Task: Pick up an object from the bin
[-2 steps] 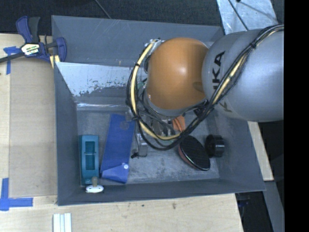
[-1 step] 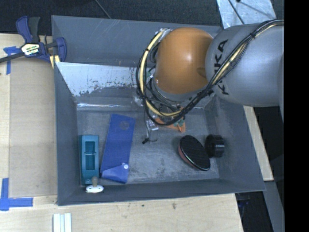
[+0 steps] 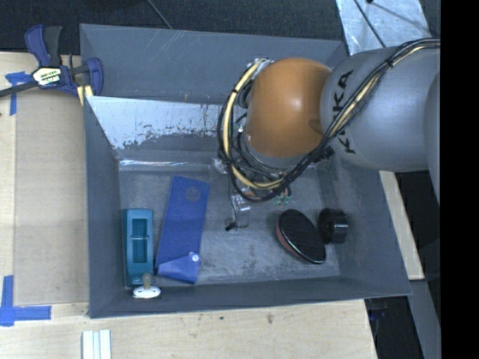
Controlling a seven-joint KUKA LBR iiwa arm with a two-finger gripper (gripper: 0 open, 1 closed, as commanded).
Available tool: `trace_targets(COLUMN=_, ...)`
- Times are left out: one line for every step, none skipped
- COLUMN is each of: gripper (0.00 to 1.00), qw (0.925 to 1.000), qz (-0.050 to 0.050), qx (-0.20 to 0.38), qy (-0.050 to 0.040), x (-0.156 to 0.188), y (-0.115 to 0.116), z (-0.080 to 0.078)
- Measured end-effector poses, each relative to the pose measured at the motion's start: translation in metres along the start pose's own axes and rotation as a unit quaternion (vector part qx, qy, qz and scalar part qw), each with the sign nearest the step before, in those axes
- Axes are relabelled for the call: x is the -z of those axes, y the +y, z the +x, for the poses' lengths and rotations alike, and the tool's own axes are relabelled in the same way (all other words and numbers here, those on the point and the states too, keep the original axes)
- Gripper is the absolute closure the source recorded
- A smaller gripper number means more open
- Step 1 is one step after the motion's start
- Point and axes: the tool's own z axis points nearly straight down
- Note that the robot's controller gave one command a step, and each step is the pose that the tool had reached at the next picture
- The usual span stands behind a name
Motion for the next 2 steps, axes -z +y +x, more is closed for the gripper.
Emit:
trace_targets(gripper=0.0, qw=0.9965, qz=-0.001, qx=-0.084, qy=0.0054, x=-0.033, y=-0.028, z=0.015)
trace_targets(gripper=0.0, qw=0.9917, qz=0.0, qx=-0.129, qy=0.0065, x=0.005, y=-0.051, z=-0.017)
